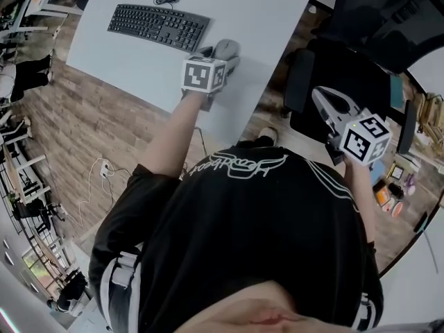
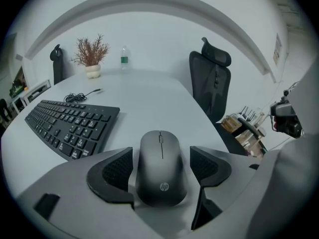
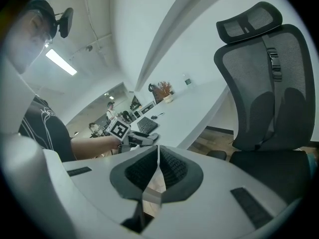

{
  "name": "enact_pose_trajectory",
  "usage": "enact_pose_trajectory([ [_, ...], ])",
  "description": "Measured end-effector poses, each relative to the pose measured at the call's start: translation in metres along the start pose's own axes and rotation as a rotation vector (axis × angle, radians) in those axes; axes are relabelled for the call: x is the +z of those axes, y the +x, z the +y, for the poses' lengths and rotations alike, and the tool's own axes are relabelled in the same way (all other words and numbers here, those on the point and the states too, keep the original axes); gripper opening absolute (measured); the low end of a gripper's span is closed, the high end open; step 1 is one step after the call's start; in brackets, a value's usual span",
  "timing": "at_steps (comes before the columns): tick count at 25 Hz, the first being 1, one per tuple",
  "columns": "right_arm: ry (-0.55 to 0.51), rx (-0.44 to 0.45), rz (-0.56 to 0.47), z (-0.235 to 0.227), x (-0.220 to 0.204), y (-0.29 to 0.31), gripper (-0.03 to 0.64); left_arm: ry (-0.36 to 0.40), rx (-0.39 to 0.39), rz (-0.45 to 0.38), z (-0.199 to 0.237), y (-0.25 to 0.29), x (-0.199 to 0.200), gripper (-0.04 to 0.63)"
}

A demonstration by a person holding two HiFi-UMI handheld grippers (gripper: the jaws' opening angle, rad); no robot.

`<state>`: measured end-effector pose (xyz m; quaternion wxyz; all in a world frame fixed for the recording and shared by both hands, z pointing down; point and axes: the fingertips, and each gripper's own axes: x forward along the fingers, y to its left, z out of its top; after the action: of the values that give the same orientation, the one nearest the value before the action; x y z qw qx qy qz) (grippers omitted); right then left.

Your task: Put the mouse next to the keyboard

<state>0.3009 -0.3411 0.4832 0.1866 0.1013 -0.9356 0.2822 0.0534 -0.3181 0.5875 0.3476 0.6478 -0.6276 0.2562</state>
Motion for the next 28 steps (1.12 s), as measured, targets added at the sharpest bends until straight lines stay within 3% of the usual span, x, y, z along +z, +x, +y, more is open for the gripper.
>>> enact_pose_trajectory([
  [6,-0.003,-0.032,-0.02,0.004,-0.001,-0.014,0.015,0.007,0.006,-0.07,0.003,-0.033,0.017,0.345],
  [13,-0.046,-0.068,-0.087,0.033,0.011,-0.025,0.015,0.06,-0.099,-0.196,-0.04,-0.101,0.033,0.153],
  [16,-0.074,-0.055,-0.127,0.069,0.018,-0.029,0.015,0.105,-0.184,-0.249,-0.069,-0.142,0.028,0.021],
  [22,-0.129,-0.034,-0.169,0.145,0.008,-0.037,0.015,0.135,-0.364,-0.361,-0.119,-0.237,0.006,0.008],
  [28,-0.167,-0.021,-0.266,0.236,-0.008,-0.05,0.015,0.061,-0.513,-0.5,-0.142,-0.323,-0.032,0.008],
])
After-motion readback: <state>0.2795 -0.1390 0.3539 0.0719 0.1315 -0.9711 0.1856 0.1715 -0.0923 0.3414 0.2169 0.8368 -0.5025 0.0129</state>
